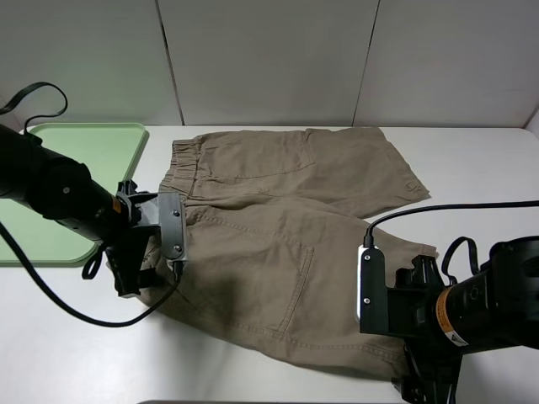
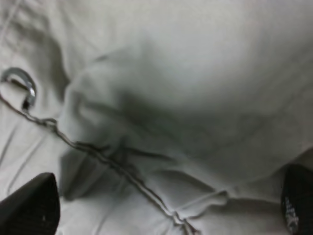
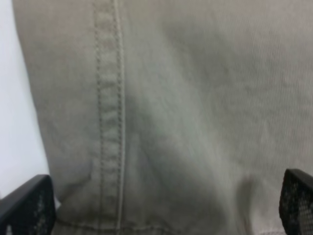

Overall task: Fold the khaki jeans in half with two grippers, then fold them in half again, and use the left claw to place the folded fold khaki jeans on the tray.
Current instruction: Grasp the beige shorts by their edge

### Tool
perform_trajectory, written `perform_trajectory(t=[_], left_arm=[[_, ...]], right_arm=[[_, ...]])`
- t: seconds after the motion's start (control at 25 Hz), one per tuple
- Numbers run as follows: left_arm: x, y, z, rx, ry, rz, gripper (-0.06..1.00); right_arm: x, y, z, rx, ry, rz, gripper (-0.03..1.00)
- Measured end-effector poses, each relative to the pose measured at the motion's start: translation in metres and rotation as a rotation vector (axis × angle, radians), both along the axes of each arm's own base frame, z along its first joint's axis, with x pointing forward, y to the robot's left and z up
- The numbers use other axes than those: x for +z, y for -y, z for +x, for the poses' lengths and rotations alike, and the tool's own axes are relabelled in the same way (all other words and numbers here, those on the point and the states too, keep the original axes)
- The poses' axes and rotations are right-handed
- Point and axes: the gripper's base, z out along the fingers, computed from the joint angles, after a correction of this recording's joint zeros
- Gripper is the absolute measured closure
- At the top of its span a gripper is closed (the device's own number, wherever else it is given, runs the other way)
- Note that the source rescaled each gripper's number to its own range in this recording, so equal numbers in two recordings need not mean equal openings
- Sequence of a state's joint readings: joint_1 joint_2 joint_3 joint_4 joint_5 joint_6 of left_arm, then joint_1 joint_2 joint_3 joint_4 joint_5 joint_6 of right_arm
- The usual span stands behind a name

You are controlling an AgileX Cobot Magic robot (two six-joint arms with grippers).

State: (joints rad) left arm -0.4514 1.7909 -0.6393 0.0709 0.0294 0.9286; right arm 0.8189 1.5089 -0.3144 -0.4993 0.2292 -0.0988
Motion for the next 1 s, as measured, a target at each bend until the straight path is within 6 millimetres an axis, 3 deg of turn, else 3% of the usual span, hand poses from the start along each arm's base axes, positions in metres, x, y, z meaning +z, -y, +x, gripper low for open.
perform_trajectory(t=[0.36, 0.64, 1.0], left_arm=[[0.000, -0.005, -0.010, -0.038, -0.118, 0.080, 0.04], [0.027, -0.005, -0.017, -0.036, -0.117, 0.088, 0.04], [0.036, -0.016, -0.034, -0.105, -0.256, 0.205, 0.04]], right_arm=[[0.000, -0.002, 0.000, 0.004, 0.006, 0.021, -0.03], [0.001, -0.004, 0.001, 0.010, 0.013, 0.046, -0.03], [0.001, -0.004, 0.001, 0.010, 0.013, 0.046, -0.03]])
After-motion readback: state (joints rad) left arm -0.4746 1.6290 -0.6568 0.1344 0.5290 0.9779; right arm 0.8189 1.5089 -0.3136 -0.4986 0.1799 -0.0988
